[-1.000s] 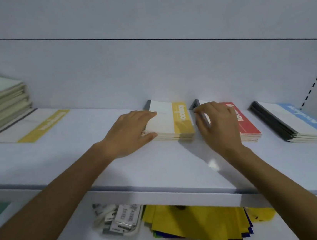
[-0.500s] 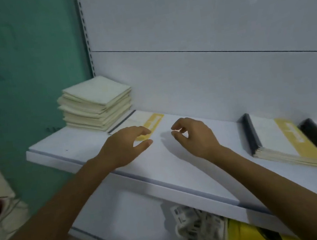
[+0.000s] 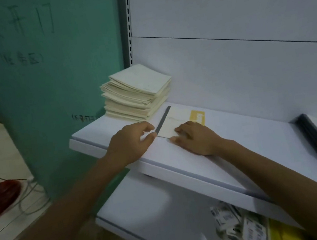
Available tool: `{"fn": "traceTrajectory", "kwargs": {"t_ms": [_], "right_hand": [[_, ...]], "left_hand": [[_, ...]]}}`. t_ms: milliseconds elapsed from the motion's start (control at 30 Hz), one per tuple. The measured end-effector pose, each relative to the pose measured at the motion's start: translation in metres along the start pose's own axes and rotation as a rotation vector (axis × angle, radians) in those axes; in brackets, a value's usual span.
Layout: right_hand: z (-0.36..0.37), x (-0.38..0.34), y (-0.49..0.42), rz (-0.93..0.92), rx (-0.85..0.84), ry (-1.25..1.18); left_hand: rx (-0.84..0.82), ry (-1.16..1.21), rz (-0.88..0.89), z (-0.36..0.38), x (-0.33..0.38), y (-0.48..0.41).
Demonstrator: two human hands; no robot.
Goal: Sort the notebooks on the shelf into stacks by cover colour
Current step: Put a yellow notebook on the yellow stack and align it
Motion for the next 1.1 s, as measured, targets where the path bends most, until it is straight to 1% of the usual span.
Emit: {"fn": "traceTrajectory", "kwargs": {"t_ms": [100,167,267,333,367,433,467,500,533,600,700,767,833,900,967,1033,1100], "right_hand": [[0.0,-0.004,0.027,-0.041,0.044,0.018],[-0.001,-0.01,0.043,-0.062,0.09,0.004],[-0.002,-0.018,0.058,-0.072,0.128,0.001],[0.0,-0.021,0.063,-0.066,0.152,0.019],[0.0,-0.022,0.064,-0.061,0.166,0.024],[-0.001,-0.024,0.065,-0.042,0.18,0.017],[-0.001,-0.025,0.066,-0.024,0.173,0.001],[-0.002,-0.025,0.066,-0.008,0.166,-0.022],[-0.002,-0.024,0.067,0.002,0.158,-0.051],[-0.005,-0.023,0.069,0.015,0.146,-0.121],[-0.01,-0.021,0.078,0.028,0.187,-0.282],[-0.015,-0.017,0.086,0.063,0.314,-0.395],[-0.019,-0.007,0.093,0.116,0.499,-0.435],[-0.023,0.006,0.1,0.19,0.635,-0.461],[-0.03,0.018,0.109,0.242,0.721,-0.537],[-0.043,0.027,0.119,0.284,0.759,-0.684],[-0.056,0.035,0.133,0.317,0.797,-0.825]], "left_hand": [[-0.076,-0.2,-0.089,0.008,0.013,-0.01],[-0.105,-0.314,-0.097,0.015,0.027,-0.017],[-0.154,-0.253,-0.074,0.024,0.043,-0.026],[-0.235,-0.082,-0.112,0.027,0.051,-0.033],[-0.269,0.09,-0.166,0.026,0.054,-0.037],[-0.299,0.52,-0.335,0.025,0.058,-0.043],[-0.296,0.663,-0.41,0.025,0.058,-0.045],[-0.298,0.719,-0.456,0.026,0.058,-0.046],[-0.313,0.724,-0.473,0.028,0.056,-0.047],[-0.344,0.702,-0.451,0.031,0.056,-0.046],[-0.232,0.778,-0.409,0.029,0.061,-0.045],[-0.137,0.812,-0.353,0.026,0.071,-0.044],[-0.08,0.867,-0.298,0.024,0.087,-0.044],[-0.042,0.921,-0.238,0.021,0.106,-0.043],[-0.001,0.969,-0.192,0.019,0.125,-0.043],[0.024,1.003,-0.169,0.019,0.146,-0.041],[0.011,1.037,-0.165,0.024,0.168,-0.041]]}}
Point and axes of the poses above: each hand's wrist, its own y-axis away from the middle knuckle, its own z-axis out of the palm, x = y × z, the point moved 1 cm from there along -y, towards the middle knuckle, and after that the axes turned 4 degrees about -z, right-handed, at the moved point
